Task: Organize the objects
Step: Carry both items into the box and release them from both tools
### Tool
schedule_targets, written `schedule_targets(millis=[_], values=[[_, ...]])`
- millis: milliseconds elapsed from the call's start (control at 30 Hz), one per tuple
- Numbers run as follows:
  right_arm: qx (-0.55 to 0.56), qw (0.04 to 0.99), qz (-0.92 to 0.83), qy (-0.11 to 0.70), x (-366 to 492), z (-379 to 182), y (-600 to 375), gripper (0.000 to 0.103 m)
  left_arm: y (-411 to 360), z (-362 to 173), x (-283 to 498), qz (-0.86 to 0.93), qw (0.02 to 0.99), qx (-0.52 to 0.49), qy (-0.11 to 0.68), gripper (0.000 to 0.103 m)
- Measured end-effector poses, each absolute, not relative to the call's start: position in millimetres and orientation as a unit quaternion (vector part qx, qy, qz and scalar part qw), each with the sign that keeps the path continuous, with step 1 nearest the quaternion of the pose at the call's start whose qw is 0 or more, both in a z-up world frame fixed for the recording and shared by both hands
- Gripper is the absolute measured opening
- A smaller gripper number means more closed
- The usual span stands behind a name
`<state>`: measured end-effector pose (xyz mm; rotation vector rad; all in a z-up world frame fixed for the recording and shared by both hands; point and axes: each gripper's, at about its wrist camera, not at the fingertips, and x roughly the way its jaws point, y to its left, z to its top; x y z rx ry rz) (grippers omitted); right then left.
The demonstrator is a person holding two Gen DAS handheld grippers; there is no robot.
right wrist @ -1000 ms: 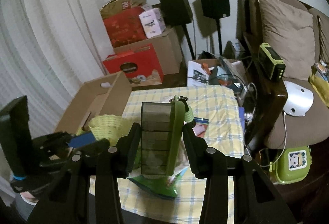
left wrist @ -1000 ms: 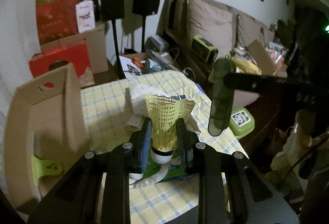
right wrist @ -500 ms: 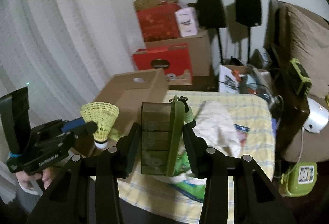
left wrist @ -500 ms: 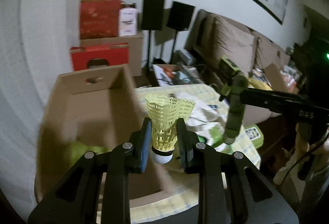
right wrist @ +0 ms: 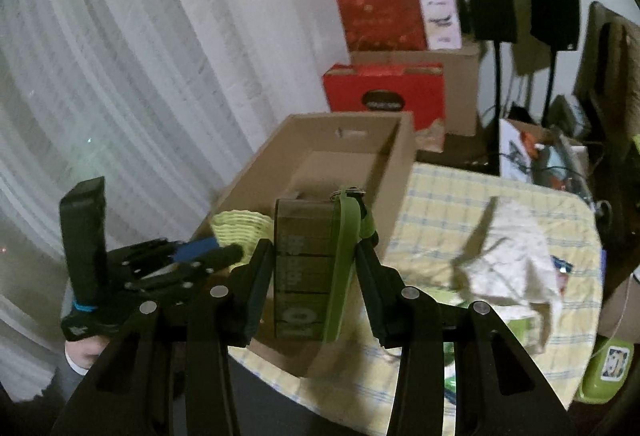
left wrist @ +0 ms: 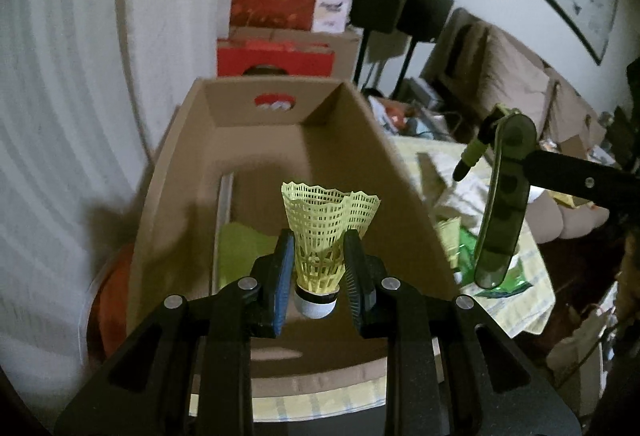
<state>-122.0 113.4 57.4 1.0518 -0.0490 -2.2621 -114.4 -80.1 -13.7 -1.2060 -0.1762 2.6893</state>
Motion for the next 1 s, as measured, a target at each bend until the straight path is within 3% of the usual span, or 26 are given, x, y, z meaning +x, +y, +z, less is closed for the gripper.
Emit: schedule_targets(millis=[700, 1000], values=[[0.504, 0.269, -0.817, 0.083, -140, -28, 41, 0.043, -93, -61, -112, 0.882, 0.083, -0.459, -0.074, 0.027], [0.492, 0.216, -0.829, 0.156, -144, -37, 22, 0.042, -102, -58, -110, 0.883, 0.093, -0.451, -0.092, 0.043]])
